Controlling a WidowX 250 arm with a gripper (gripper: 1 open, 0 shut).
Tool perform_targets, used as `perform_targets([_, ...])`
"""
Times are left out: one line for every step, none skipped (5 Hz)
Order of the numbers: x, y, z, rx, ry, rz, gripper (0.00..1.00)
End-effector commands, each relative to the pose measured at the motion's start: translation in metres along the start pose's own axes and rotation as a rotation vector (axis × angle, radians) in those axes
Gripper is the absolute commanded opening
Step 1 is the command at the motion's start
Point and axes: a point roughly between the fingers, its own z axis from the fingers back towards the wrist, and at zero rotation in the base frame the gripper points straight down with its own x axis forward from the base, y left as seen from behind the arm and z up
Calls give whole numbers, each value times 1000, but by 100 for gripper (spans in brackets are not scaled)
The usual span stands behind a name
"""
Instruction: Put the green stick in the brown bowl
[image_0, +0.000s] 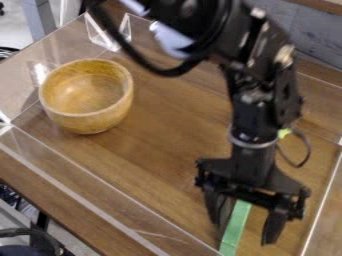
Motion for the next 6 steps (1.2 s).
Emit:
perform_targets([3,-4,2,-31,-45,-6,100])
perform_targets([4,-4,-4,-32,-51,-6,100])
perform_targets([5,-4,-9,-31,-55,-6,100])
perform_targets([6,-5,-13,-30,-59,-6,100])
perform_targets([8,-5,-18,-29,-61,-3,100])
perform_targets([9,-5,-22,-26,-63,3,100])
